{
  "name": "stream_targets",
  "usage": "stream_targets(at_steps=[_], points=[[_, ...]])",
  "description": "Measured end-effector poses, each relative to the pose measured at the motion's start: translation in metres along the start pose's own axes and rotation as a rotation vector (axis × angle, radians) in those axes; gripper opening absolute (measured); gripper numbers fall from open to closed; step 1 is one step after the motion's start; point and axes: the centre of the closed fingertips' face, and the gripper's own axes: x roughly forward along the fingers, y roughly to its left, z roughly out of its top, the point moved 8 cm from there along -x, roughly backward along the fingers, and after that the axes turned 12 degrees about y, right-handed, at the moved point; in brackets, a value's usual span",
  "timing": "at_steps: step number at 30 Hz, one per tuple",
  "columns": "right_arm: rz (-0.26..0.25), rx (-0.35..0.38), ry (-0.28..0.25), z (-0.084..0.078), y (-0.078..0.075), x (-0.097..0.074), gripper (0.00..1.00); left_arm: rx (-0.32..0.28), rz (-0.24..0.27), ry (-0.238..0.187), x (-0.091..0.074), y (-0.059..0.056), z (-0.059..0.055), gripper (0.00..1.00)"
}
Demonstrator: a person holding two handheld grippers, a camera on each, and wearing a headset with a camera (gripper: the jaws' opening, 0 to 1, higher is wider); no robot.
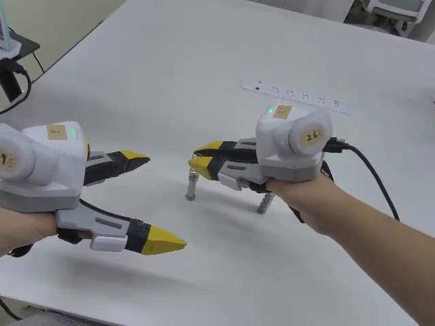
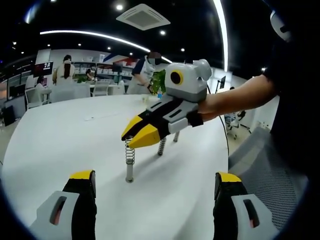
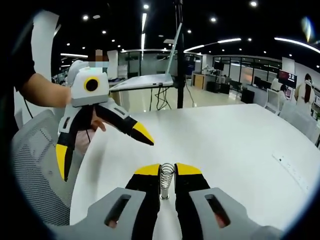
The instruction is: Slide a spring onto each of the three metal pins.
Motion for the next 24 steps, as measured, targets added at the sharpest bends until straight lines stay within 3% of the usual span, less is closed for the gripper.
stream_targets(at_steps=[24], points=[[0.026, -0.017, 0.114, -0.031, 0.012, 0.022, 0.07, -0.004, -0.002, 0.005, 0.002, 0.0, -0.003, 0.96]])
